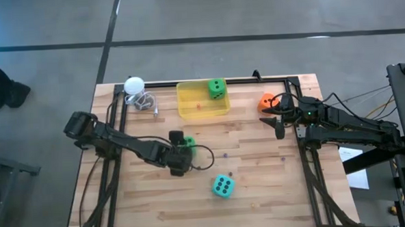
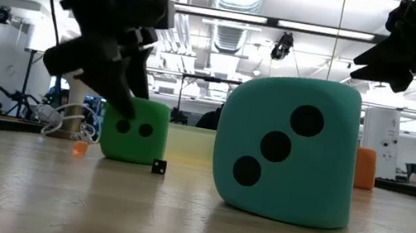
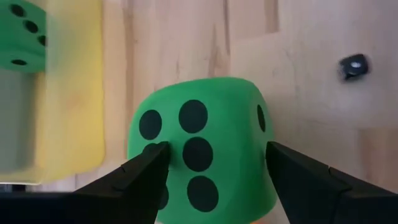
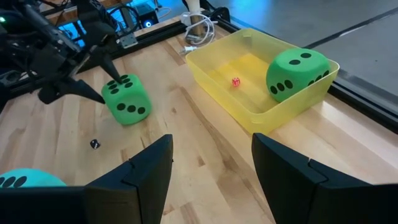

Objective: Pick & Place Dice
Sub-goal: Put the green large die into the yellow bin

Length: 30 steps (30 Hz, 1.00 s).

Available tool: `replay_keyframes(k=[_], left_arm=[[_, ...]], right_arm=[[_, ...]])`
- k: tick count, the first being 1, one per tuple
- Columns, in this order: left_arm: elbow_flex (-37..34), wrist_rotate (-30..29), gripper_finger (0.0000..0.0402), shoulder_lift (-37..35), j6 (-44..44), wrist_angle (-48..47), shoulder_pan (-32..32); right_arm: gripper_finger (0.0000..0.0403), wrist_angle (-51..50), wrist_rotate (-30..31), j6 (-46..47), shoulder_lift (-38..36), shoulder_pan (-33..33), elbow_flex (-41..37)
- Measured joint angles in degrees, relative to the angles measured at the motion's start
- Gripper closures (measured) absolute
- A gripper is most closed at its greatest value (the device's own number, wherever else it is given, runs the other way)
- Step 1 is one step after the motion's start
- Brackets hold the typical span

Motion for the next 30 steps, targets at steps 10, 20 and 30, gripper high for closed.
replay_keyframes(k=[10, 20, 30], left_arm=[[-5.1, -3.9, 0.0144, -0.1, 0.1, 7.1, 0.1], [-6.6, -3.3, 0.0255, -0.1, 0.2, 8.5, 0.2], [-6.5, -1.9, 0.0275, -0.1, 3.2, 8.2, 0.3]], right_arm=[[0.0188, 0.1, 0.0, 0.0, 0.0, 0.0, 0.0], [0.0188, 0.4, 0.0, 0.0, 0.0, 0.0, 0.0], [0.0188, 0.3, 0.0, 0.3, 0.0, 0.0, 0.0]])
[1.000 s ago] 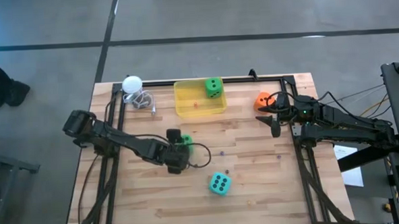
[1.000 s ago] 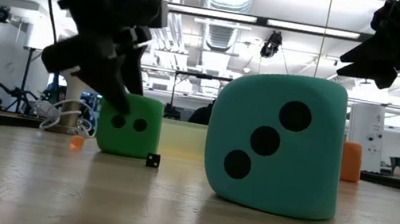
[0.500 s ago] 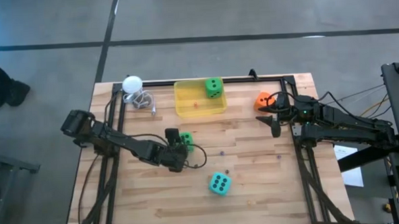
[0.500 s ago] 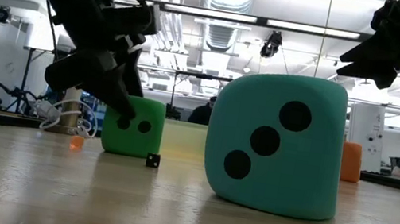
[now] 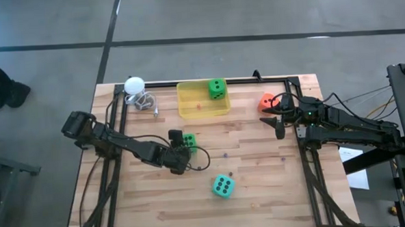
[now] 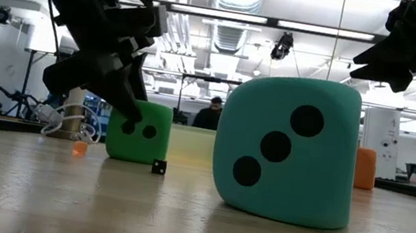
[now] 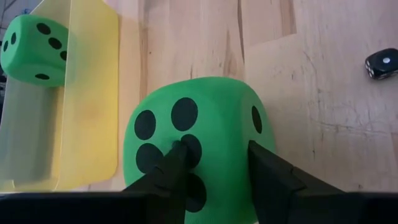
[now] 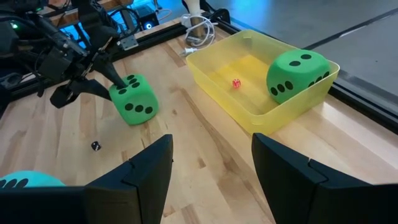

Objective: Pick & Place Dice
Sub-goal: Put the green large die into the yellow bin

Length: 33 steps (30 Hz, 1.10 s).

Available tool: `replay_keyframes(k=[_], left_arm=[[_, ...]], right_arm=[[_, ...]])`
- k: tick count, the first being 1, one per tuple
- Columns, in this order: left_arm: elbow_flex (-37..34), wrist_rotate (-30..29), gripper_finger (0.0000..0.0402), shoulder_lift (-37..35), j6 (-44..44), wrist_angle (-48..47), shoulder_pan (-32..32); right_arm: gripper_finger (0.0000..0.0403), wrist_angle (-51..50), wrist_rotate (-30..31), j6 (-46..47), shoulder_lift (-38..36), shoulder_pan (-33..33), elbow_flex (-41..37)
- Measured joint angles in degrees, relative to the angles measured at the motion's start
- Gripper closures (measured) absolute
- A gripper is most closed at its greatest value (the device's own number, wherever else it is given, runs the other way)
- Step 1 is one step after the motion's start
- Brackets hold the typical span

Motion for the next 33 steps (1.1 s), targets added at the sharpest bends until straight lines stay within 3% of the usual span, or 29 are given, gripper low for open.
replay_keyframes(k=[15, 20, 33], left_arm=[[7.1, 2.3, 0.0280, -0.2, 1.1, -8.9, 0.1], [9.1, 2.4, 0.0311, -0.2, 0.9, -10.2, 0.1], [14.9, -4.2, 0.0336, -0.4, 1.3, -17.3, 1.5]], right_arm=[[0.0188, 0.0, 0.0, -0.2, 0.0, 0.0, 0.0], [0.0188, 0.0, 0.0, -0.3, 0.0, 0.0, 0.0], [0.0188, 0.0, 0.0, -0.3, 0.0, 0.0, 0.0]])
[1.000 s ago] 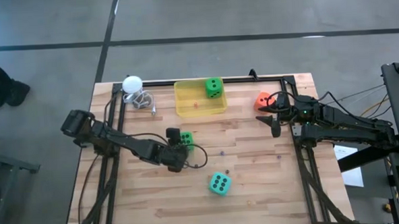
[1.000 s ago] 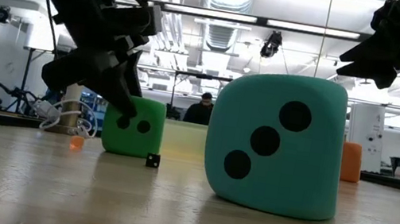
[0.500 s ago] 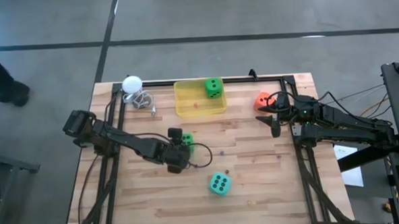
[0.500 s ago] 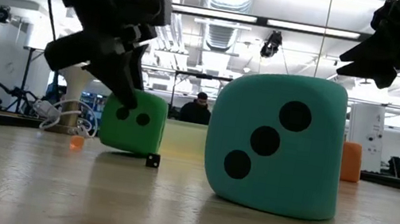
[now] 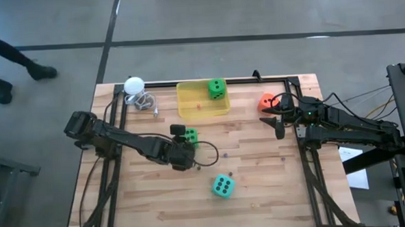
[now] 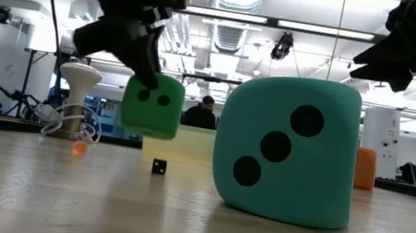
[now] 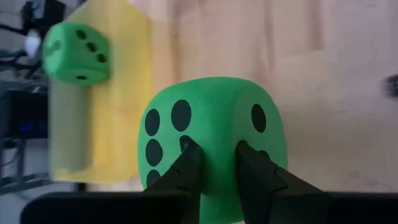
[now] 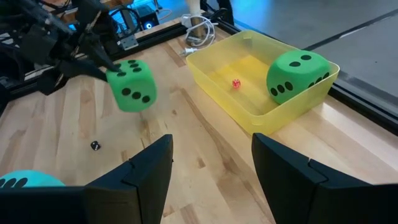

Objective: Pick & Place Dice
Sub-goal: Put the green large die into the yellow bin

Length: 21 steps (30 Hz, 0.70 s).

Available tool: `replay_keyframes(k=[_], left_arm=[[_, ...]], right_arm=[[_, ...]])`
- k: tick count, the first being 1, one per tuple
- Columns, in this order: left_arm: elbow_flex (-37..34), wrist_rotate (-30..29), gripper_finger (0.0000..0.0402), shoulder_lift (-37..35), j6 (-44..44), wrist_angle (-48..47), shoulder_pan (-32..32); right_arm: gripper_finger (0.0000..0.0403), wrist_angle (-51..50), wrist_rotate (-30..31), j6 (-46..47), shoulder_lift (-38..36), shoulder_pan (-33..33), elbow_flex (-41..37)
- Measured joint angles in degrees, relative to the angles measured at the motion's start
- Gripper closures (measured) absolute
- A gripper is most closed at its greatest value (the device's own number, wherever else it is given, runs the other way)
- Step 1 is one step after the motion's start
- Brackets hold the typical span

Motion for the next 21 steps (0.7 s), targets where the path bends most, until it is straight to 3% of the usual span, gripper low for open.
replay_keyframes(k=[6, 12, 21], left_arm=[[3.8, -5.4, 0.0348, -0.1, 2.9, -2.5, 4.0], [7.4, -6.6, 0.0355, -0.1, 11.2, -1.7, 11.4], [9.1, 1.4, 0.0375, -0.2, 23.0, 6.8, 25.9]], right_arm=[[0.0188, 0.0, 0.0, 0.0, 0.0, 0.0, 0.0], [0.0188, 0.1, 0.0, 0.0, 0.0, 0.0, 0.0], [0.0188, 0.1, 0.0, -0.4, 0.0, 0.0, 0.0]])
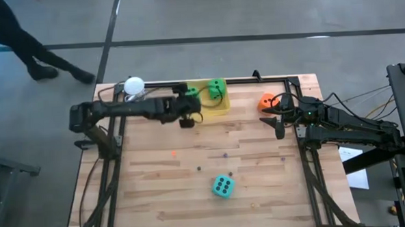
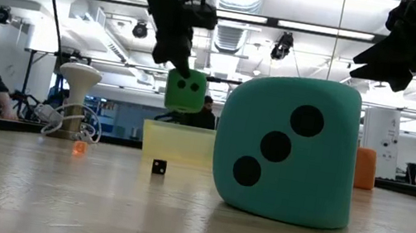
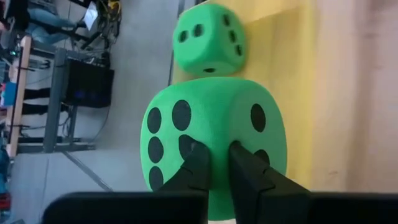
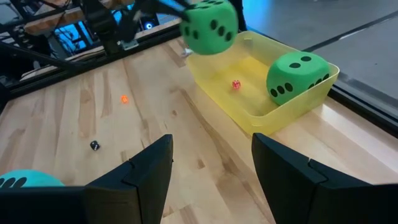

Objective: Pick & Place Dice
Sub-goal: Put the green large die into the yellow bin

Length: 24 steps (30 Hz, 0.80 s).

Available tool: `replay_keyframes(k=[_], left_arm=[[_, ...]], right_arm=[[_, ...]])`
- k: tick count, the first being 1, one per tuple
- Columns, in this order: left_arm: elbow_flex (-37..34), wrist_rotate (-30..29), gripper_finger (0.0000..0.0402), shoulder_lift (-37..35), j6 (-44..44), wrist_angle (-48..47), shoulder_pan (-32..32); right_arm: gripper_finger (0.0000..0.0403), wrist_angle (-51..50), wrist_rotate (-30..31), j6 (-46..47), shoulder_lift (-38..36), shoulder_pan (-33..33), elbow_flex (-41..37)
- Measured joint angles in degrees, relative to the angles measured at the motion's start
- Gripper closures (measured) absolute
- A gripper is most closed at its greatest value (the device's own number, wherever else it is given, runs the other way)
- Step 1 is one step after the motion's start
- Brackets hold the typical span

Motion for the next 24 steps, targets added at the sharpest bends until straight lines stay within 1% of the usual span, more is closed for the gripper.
replay_keyframes(k=[3, 6, 8, 15, 21, 24], left_arm=[[0.0, 3.6, 0.0377, 0.1, 3.5, 1.7, 3.9], [0.0, 7.8, 0.0391, 0.1, 5.5, 3.0, 6.7], [0.0, 9.6, 0.0393, 0.1, 6.5, 3.2, 7.8], [-3.0, 11.2, 0.0400, 0.7, 9.6, 6.0, 9.7], [-7.2, 11.4, 0.0400, 0.9, 9.7, 11.5, 9.9], [-9.1, 11.3, 0.0399, 0.9, 9.7, 12.3, 10.0]], right_arm=[[0.0188, 0.1, 0.0, -0.2, 0.0, 0.0, 0.0], [0.0188, 1.1, 0.0, -0.6, 0.0, 0.0, 0.0], [0.0188, 1.8, 0.0, -1.1, 0.0, 0.0, 0.0], [0.0188, 1.8, 0.0, -1.9, 0.0, 0.0, 1.1], [0.0188, 1.8, 0.0, -2.0, 0.0, 0.0, 1.1], [0.0188, 1.8, 0.0, -2.0, 0.0, 0.0, 1.1]])
